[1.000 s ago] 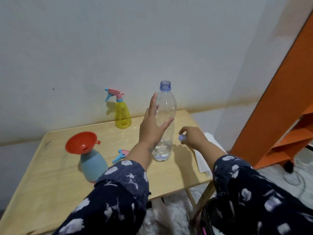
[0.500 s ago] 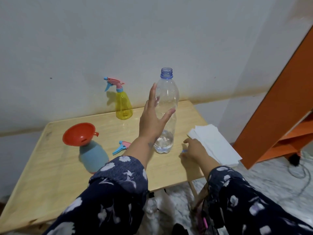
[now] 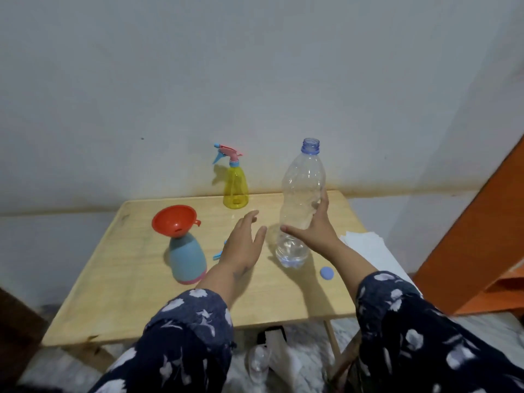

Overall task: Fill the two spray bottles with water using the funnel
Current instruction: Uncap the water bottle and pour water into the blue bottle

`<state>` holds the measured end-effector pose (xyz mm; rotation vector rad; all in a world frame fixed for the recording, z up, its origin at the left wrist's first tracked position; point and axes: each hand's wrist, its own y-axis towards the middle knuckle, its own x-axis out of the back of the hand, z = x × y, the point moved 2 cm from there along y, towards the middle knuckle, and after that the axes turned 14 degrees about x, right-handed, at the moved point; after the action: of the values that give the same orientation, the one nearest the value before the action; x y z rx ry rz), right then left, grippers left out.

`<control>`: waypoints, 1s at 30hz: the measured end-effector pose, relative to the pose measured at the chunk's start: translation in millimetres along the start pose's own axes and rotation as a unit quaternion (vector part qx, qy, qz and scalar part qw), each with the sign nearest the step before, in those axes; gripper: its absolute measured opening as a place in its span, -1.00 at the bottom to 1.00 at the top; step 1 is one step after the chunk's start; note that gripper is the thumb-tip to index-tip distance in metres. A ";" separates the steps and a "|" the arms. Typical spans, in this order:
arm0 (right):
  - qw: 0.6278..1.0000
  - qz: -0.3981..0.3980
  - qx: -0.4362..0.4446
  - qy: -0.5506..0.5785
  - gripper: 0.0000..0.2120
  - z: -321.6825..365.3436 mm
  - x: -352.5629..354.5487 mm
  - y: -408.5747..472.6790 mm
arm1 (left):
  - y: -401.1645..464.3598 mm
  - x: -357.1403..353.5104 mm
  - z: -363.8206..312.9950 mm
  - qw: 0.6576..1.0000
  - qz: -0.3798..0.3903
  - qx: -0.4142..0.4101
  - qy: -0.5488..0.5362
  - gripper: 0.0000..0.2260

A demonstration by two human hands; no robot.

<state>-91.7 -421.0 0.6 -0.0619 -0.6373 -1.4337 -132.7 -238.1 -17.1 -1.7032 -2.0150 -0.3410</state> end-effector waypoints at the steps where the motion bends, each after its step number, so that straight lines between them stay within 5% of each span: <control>1: 1.000 -0.021 0.009 0.000 0.30 -0.7 -3.9 0.3 | -3.7 2.7 12.1 1.000 0.007 0.020 0.014 -0.64; 6: 0.986 -0.122 0.098 -0.052 0.20 3.5 -21.0 1.5 | -27.4 17.0 61.8 0.993 -0.022 0.107 0.046 -0.82; 10: 0.980 -0.124 0.144 -0.063 0.15 8.5 -27.2 5.4 | -42.0 32.1 92.0 0.978 -0.090 0.184 0.042 -0.83; 15: 0.972 -0.014 0.186 -0.140 0.09 28.3 -29.3 16.1 | -51.3 56.9 105.9 0.940 -0.226 0.244 0.078 -0.92; 19: 0.952 0.110 0.186 -0.218 0.09 47.7 -28.4 14.6 | -47.6 75.3 98.7 0.924 -0.277 0.255 0.064 -0.64; 30: 0.862 0.328 0.144 -0.360 0.09 112.0 -30.4 -5.3 | -16.1 100.5 112.8 0.968 -0.183 0.168 -0.026 -0.27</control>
<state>-138.1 -348.7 78.8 -0.5490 -1.2924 -0.6022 -181.8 -101.1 -61.1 -1.1474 -2.2723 -0.0642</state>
